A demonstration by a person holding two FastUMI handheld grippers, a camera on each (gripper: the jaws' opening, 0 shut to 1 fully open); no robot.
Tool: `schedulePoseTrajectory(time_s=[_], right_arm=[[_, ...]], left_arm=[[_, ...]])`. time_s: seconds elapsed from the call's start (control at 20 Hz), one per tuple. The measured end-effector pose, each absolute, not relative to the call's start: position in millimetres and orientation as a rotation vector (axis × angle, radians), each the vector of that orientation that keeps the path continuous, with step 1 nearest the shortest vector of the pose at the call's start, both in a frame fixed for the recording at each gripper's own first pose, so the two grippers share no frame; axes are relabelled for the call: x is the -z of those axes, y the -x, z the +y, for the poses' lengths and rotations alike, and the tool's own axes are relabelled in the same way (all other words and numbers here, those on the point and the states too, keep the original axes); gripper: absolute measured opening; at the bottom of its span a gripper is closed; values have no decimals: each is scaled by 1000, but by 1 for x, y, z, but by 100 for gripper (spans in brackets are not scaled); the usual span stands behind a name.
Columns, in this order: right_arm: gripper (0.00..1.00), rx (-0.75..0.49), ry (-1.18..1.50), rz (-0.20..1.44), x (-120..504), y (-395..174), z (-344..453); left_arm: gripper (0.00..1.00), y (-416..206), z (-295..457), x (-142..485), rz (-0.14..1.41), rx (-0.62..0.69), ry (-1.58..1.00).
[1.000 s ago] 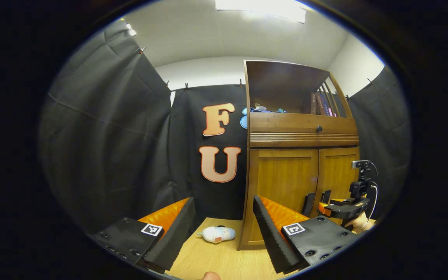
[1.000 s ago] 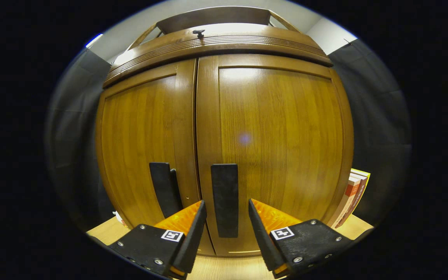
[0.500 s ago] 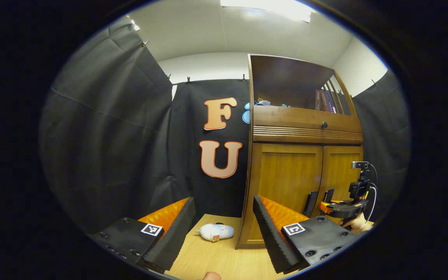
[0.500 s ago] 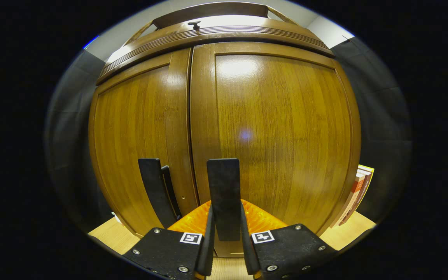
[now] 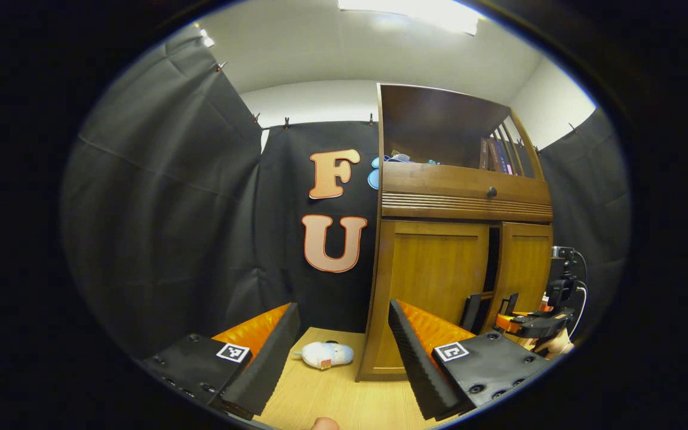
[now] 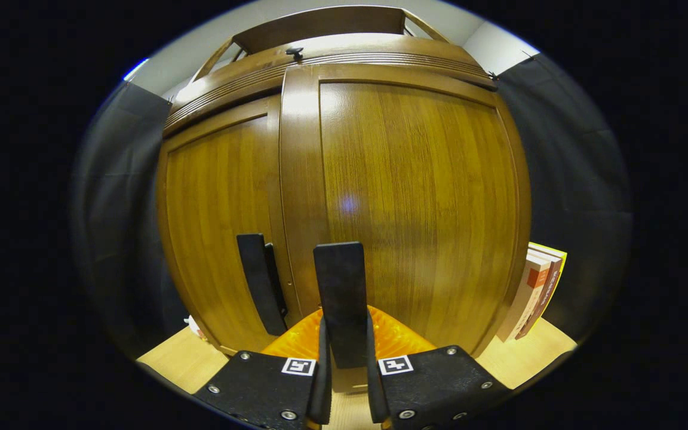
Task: Open the right door of the double-door shoe cabinet with the right hand, and open the left door with the left hand.
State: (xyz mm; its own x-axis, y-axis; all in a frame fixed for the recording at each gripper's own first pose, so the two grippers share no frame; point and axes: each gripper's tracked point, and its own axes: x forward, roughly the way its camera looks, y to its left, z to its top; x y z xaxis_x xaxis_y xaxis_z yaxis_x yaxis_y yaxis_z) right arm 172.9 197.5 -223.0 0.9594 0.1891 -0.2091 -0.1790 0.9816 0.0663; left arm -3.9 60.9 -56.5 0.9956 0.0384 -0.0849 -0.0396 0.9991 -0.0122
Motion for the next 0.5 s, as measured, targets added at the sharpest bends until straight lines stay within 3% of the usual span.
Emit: schedulePoseTrajectory(time_s=[0.45, 0.5], right_arm=[[24, -192, -26, 202, 209, -109, 157], [20, -190, -23, 201, 208, -103, 151]], left_arm=[[96, 28, 50, 47, 77, -28, -15], [97, 30, 48, 46, 73, -24, -16]])
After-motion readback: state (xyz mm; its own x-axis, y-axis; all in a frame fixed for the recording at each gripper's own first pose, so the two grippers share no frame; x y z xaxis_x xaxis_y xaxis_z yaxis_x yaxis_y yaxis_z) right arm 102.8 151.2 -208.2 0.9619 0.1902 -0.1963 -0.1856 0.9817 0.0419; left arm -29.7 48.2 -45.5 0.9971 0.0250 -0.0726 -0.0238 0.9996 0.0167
